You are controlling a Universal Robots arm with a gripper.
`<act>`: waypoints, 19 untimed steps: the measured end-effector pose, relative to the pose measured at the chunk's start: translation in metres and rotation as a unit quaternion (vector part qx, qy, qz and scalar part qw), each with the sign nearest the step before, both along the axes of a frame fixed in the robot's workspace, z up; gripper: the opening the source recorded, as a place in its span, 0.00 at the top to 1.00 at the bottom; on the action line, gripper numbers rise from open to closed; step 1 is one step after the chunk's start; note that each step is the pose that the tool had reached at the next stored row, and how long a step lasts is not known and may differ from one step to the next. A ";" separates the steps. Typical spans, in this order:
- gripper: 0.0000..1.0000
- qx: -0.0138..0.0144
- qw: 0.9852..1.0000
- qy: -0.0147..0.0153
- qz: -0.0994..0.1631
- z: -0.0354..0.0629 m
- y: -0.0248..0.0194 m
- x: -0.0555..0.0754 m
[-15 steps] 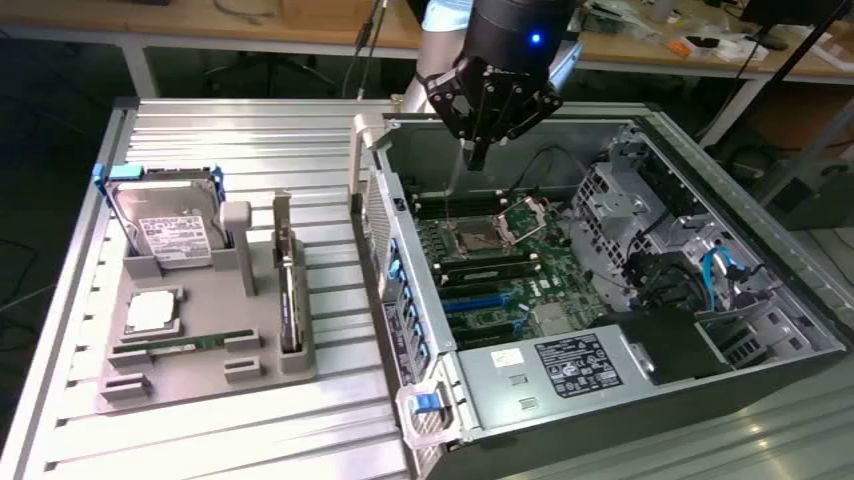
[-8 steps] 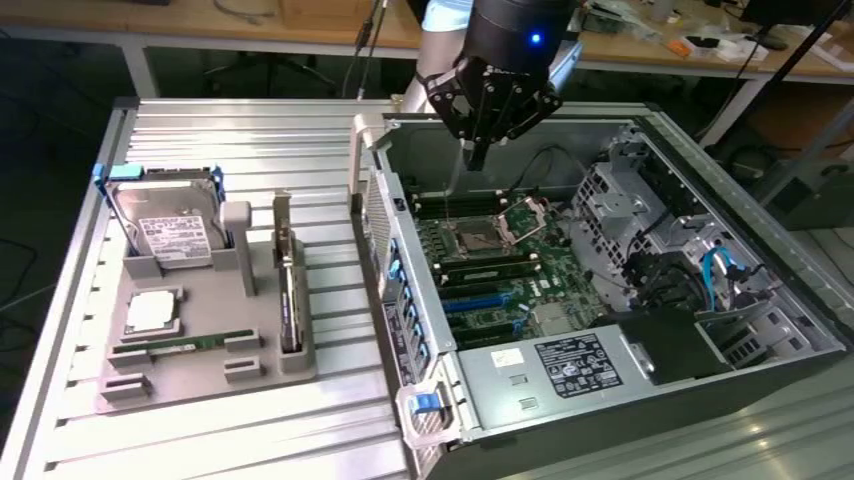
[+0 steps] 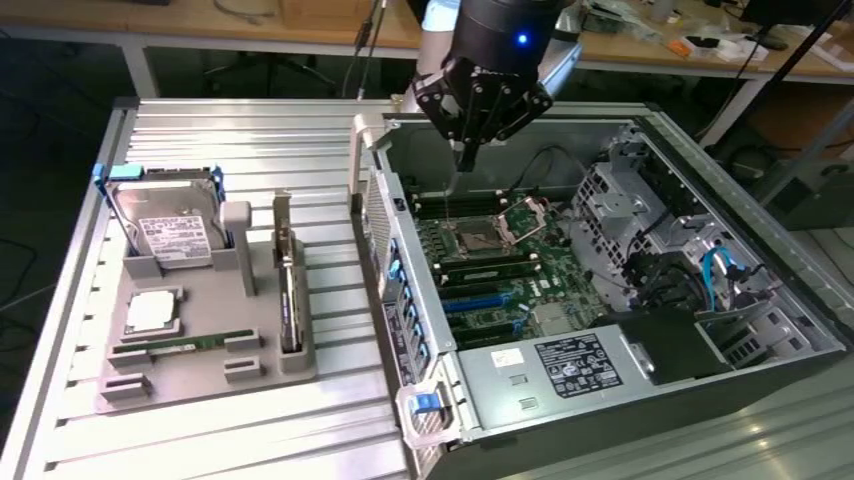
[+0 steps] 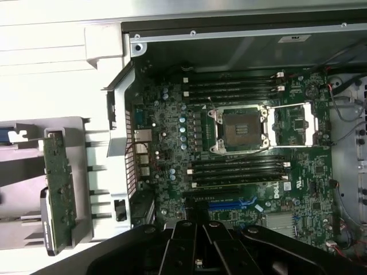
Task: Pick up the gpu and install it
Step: 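Reach for the gpu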
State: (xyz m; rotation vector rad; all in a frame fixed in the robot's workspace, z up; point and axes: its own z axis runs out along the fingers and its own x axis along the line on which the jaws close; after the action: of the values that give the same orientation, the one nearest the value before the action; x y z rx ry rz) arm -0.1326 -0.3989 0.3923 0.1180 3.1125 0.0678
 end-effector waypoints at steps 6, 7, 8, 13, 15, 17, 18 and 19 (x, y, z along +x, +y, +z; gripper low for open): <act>0.89 0.000 1.000 0.000 0.000 -0.0012 0.0001 -0.011; 0.89 0.000 1.000 0.000 0.000 -0.0015 0.0000 -0.014; 0.89 0.000 1.000 0.000 0.000 -0.0018 0.0001 -0.015; 0.89 0.000 1.000 0.000 0.000 -0.0027 0.0001 -0.020; 0.89 0.000 1.000 0.000 0.000 -0.0031 0.0001 -0.022; 0.89 0.000 1.000 0.000 0.000 -0.0035 0.0001 -0.023; 0.89 0.000 1.000 0.000 0.000 -0.0037 0.0000 -0.023; 0.89 0.000 1.000 0.000 0.000 -0.0040 0.0000 -0.024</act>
State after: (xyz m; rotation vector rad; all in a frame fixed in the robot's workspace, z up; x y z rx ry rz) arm -0.1568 -0.3989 0.3883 0.1179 3.1124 0.0680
